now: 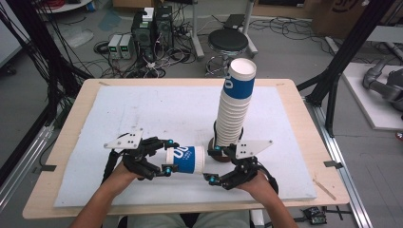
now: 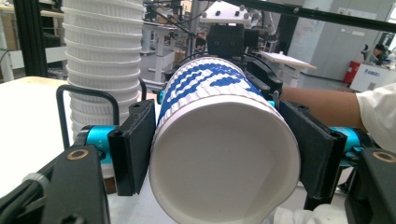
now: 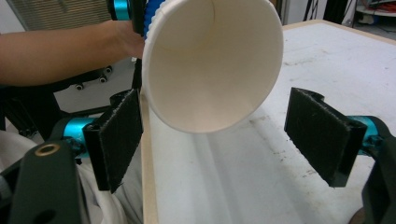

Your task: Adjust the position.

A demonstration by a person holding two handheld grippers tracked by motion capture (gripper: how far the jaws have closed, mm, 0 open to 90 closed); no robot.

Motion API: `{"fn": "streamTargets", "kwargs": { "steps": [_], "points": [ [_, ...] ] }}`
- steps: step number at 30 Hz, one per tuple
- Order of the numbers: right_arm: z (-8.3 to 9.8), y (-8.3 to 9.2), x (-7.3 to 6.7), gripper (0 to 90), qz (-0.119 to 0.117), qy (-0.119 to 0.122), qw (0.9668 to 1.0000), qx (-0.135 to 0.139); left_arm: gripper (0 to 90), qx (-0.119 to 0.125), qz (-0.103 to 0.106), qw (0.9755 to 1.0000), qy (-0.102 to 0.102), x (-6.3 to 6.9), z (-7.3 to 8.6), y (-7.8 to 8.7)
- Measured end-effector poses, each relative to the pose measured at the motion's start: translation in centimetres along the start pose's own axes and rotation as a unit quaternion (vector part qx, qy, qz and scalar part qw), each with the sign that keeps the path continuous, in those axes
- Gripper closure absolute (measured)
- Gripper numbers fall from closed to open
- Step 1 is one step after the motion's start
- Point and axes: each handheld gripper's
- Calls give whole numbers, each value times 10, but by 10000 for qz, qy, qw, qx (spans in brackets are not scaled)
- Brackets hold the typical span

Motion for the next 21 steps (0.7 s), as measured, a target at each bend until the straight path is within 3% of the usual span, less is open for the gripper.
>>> {"fn": "streamTargets", "kwargs": {
  "steps": [10, 17, 21],
  "points": [
    [-2, -7, 0, 191, -185, 21, 9998, 30, 301, -52, 144, 9999, -6, 1, 2, -6],
    [0, -14, 2, 184, -468, -161, 9984, 270, 301, 8, 248, 9997, -1, 3, 2, -9],
    [0, -12, 3, 204, -486, -113, 9983, 309, 303, 3, 257, 9997, -41, 3, 2, -9]
  ]
}}
Point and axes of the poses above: each handheld gripper's, and its own axes: y roughly backward along the jaws, z roughly out of its underside, x roughly to its right, and after that the axes turned 12 degrees about y, right-handed
